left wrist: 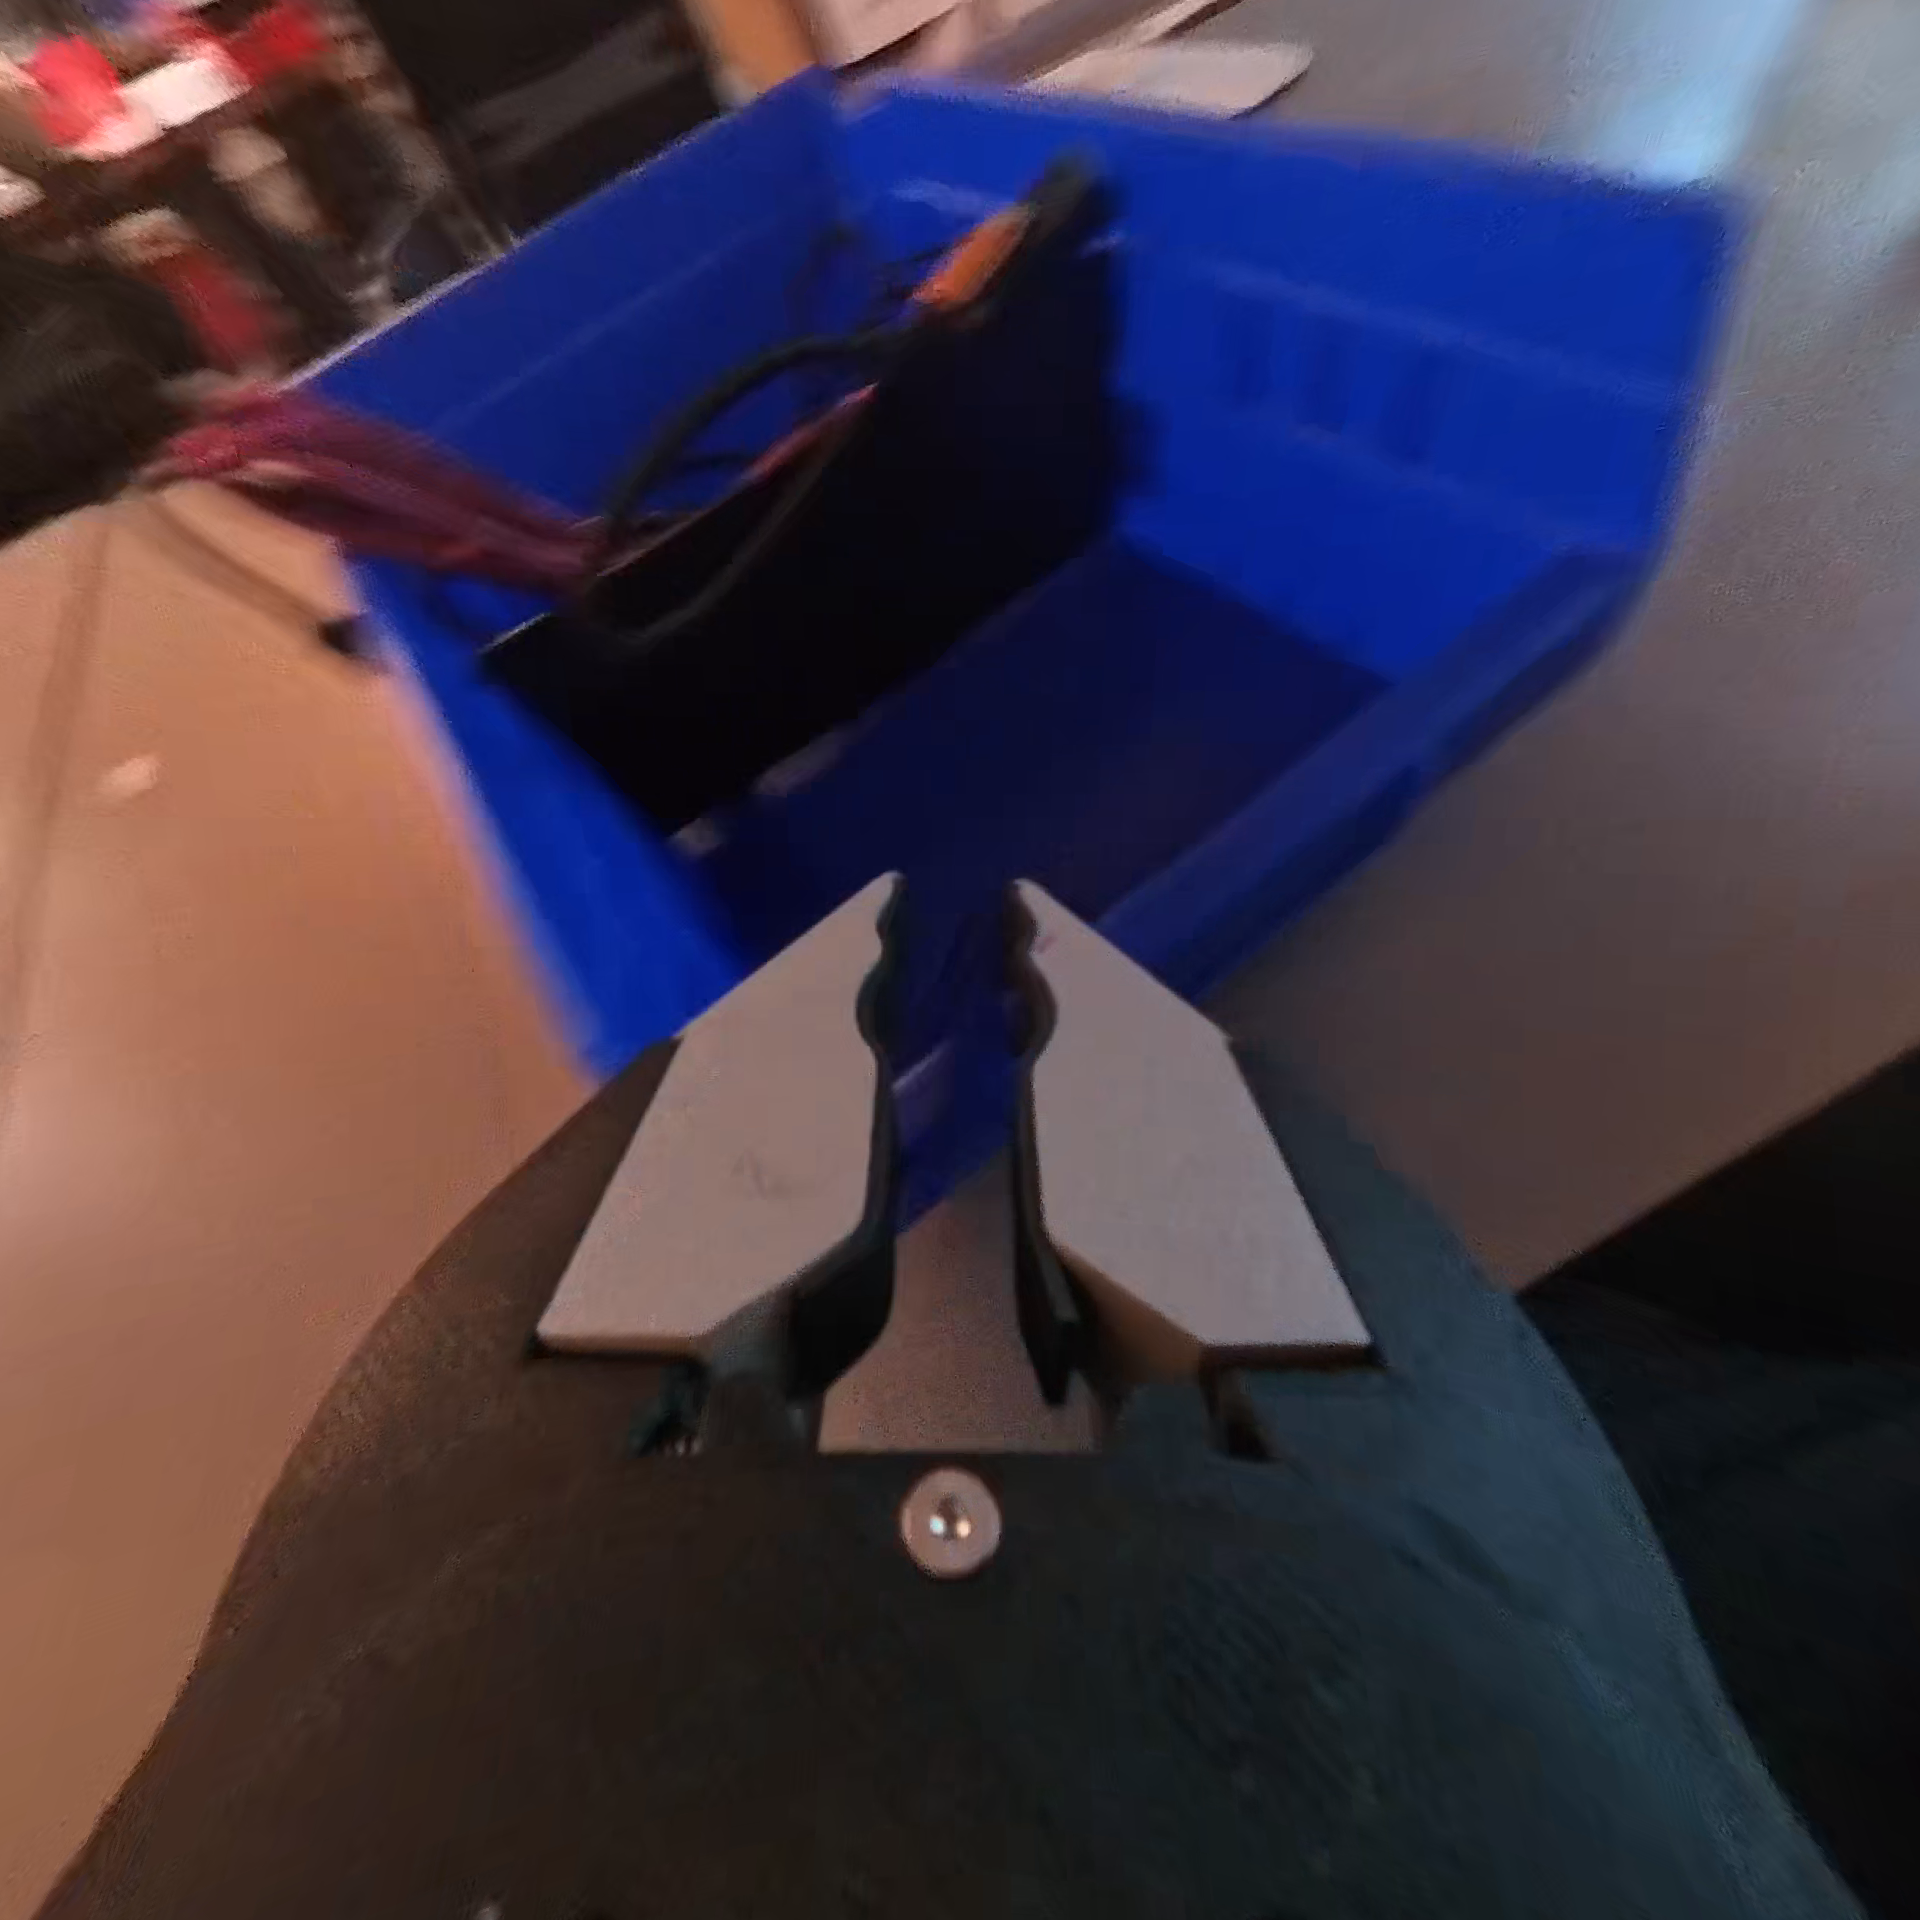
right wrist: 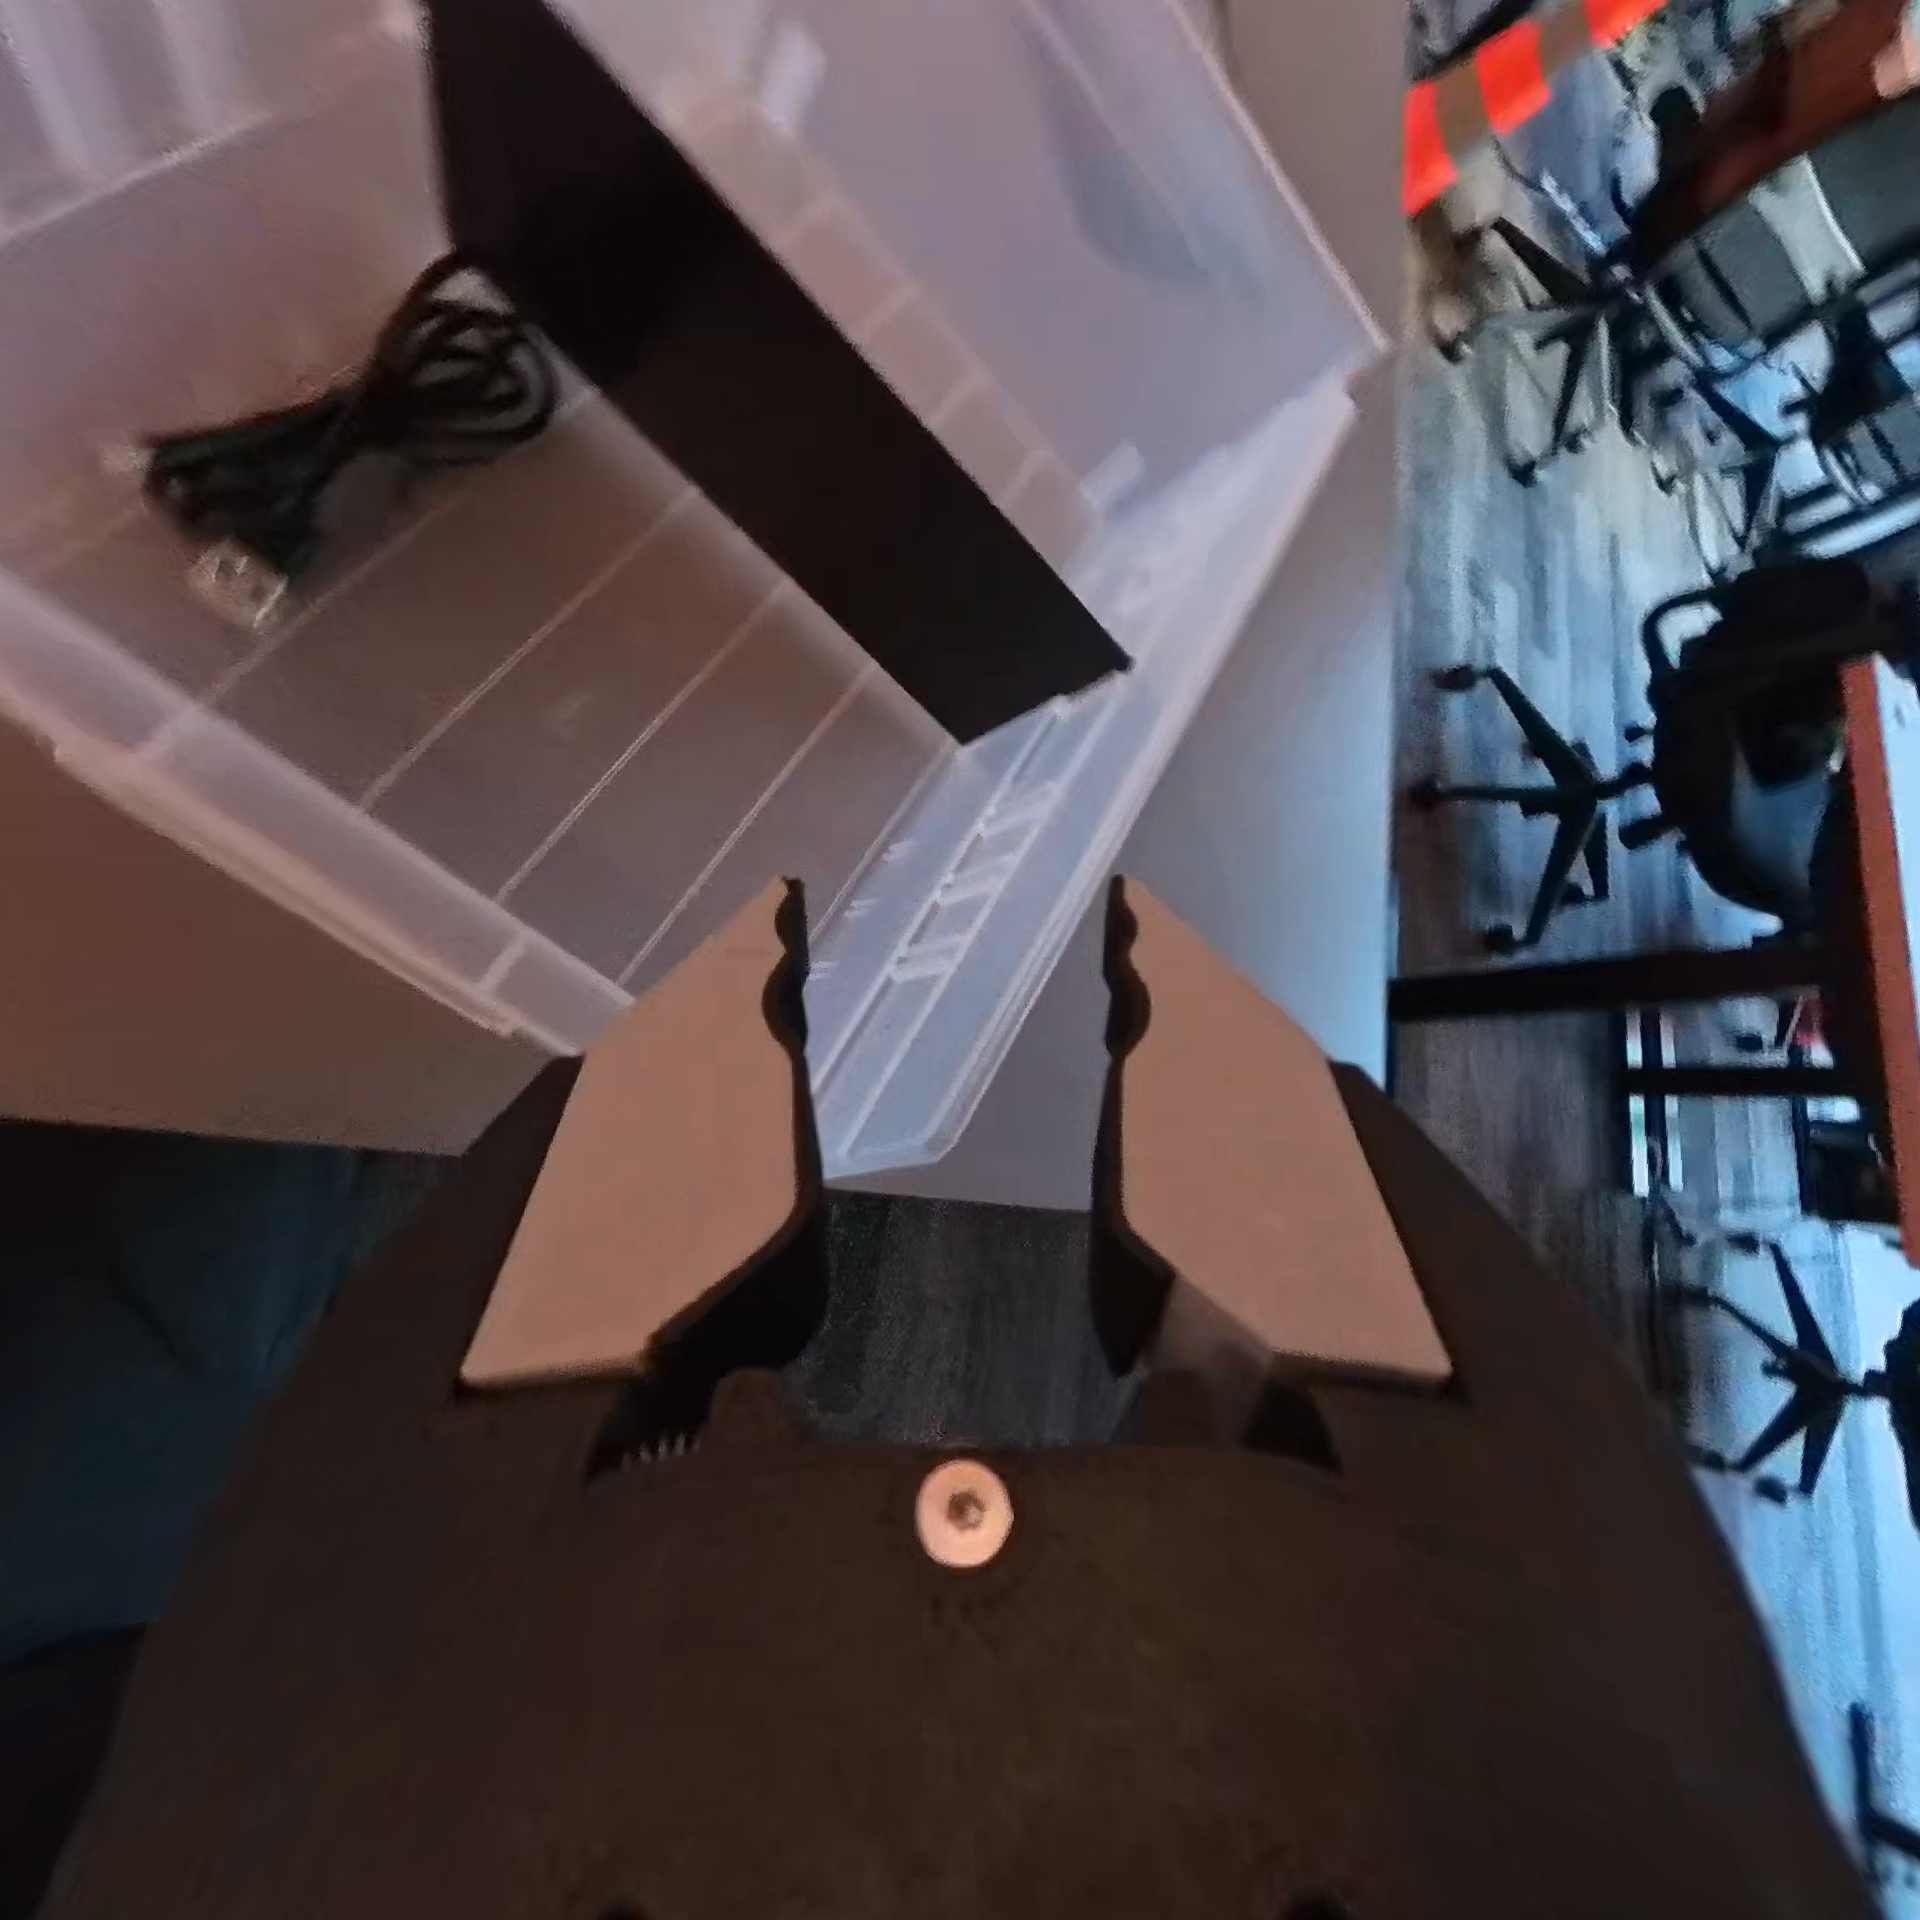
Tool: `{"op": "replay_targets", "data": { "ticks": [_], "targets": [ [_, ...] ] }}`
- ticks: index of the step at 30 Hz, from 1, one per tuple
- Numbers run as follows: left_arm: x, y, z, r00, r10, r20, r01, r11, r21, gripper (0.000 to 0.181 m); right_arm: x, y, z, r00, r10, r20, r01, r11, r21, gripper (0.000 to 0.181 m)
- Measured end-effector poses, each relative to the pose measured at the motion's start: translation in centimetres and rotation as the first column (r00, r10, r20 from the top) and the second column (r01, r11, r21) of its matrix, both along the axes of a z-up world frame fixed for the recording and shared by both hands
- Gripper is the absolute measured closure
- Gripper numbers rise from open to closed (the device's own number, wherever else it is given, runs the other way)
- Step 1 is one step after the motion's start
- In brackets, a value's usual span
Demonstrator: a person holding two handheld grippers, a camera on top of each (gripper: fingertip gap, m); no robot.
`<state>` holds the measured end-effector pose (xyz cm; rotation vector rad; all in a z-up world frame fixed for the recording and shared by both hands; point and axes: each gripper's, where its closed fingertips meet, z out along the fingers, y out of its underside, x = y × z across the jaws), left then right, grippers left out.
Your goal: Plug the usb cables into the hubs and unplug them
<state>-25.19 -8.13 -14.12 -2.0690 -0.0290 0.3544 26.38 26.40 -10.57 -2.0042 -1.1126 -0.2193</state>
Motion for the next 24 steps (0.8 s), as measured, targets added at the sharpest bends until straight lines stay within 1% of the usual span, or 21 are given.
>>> {"op": "replay_targets", "data": {
  "ticks": [1,3,4,6,8,9,11,12,13,14,15,16,17,18,19,21,22,23,24],
  "targets": [
    [-1.6,-1.4,0.3,0.999,0.043,-0.033,-0.043,0.999,-0.001,0.178,0.7,0.4,0.5,0.999,-0.029,-0.023,0.029,0.999,0.014,0.126],
    [-3.8,-3.7,1.2,0.992,0.119,-0.034,-0.118,0.992,0.041,0.181,0.7,0.3,1.7,0.992,-0.029,-0.120,0.034,0.999,0.036,0.128],
    [-4.4,-4.4,1.6,0.989,0.145,-0.007,-0.144,0.988,0.061,0.173,-0.1,-0.2,2.3,0.982,-0.002,-0.191,0.008,1.000,0.028,0.128],
    [-4.3,-4.7,2.6,0.987,0.155,0.044,-0.159,0.982,0.105,0.143,-3.2,-2.0,3.0,0.934,0.098,-0.344,-0.110,0.994,-0.017,0.128],
    [-2.5,-3.5,3.5,0.993,0.094,0.064,-0.102,0.986,0.131,0.138,-6.6,-4.1,3.0,0.877,0.194,-0.441,-0.241,0.969,-0.053,0.123],
    [-1.3,-2.4,3.8,0.996,0.054,0.067,-0.063,0.989,0.137,0.133,-7.8,-4.7,2.6,0.869,0.225,-0.441,-0.281,0.957,-0.065,0.121],
    [1.7,0.0,4.0,0.996,-0.029,0.085,0.018,0.991,0.133,0.124,-8.9,-4.4,1.3,0.899,0.218,-0.380,-0.263,0.962,-0.071,0.123],
    [3.4,1.4,3.9,0.991,-0.081,0.111,0.066,0.989,0.134,0.120,-9.6,-4.3,0.7,0.903,0.206,-0.376,-0.254,0.964,-0.082,0.125],
    [5.1,2.7,3.8,0.982,-0.129,0.137,0.110,0.984,0.138,0.117,-10.9,-4.9,0.4,0.885,0.215,-0.413,-0.284,0.952,-0.113,0.124],
    [6.4,3.9,3.6,0.975,-0.159,0.154,0.137,0.980,0.143,0.115,-12.7,-6.0,0.1,0.847,0.236,-0.477,-0.345,0.926,-0.154,0.120],
    [7.3,5.1,3.3,0.973,-0.168,0.161,0.145,0.979,0.143,0.114,-14.4,-7.3,0.0,0.805,0.251,-0.538,-0.406,0.894,-0.190,0.113],
    [7.9,6.2,3.0,0.972,-0.165,0.167,0.143,0.980,0.138,0.112,-15.9,-8.2,-0.3,0.778,0.252,-0.575,-0.443,0.869,-0.219,0.107],
    [8.5,7.1,2.6,0.972,-0.162,0.173,0.140,0.982,0.129,0.109,-17.0,-8.6,-0.9,0.777,0.250,-0.578,-0.453,0.859,-0.239,0.101],
    [8.9,8.0,2.2,0.973,-0.153,0.173,0.134,0.984,0.120,0.108,-17.8,-8.5,-1.6,0.797,0.246,-0.552,-0.434,0.868,-0.239,0.098],
    [9.1,8.8,1.7,0.976,-0.147,0.159,0.131,0.985,0.108,0.108,-18.3,-7.9,-1.9,0.813,0.255,-0.524,-0.407,0.892,-0.197,0.108],
    [9.1,9.9,0.3,0.982,-0.145,0.117,0.139,0.988,0.063,0.116,-18.8,-7.0,-2.4,0.840,0.280,-0.464,-0.381,0.914,-0.138,0.116],
    [8.5,10.1,-0.4,0.987,-0.128,0.094,0.125,0.991,0.039,0.119,-18.6,-6.5,-2.9,0.857,0.275,-0.437,-0.364,0.922,-0.135,0.118],
    [8.1,10.2,-0.9,0.989,-0.125,0.077,0.124,0.992,0.025,0.127,-18.3,-6.1,-3.7,0.875,0.266,-0.405,-0.350,0.925,-0.148,0.123],
    [8.0,10.2,-0.8,0.988,-0.130,0.082,0.126,0.991,0.047,0.128,-17.7,-5.8,-4.5,0.893,0.263,-0.366,-0.339,0.927,-0.163,0.131]
  ]
}}
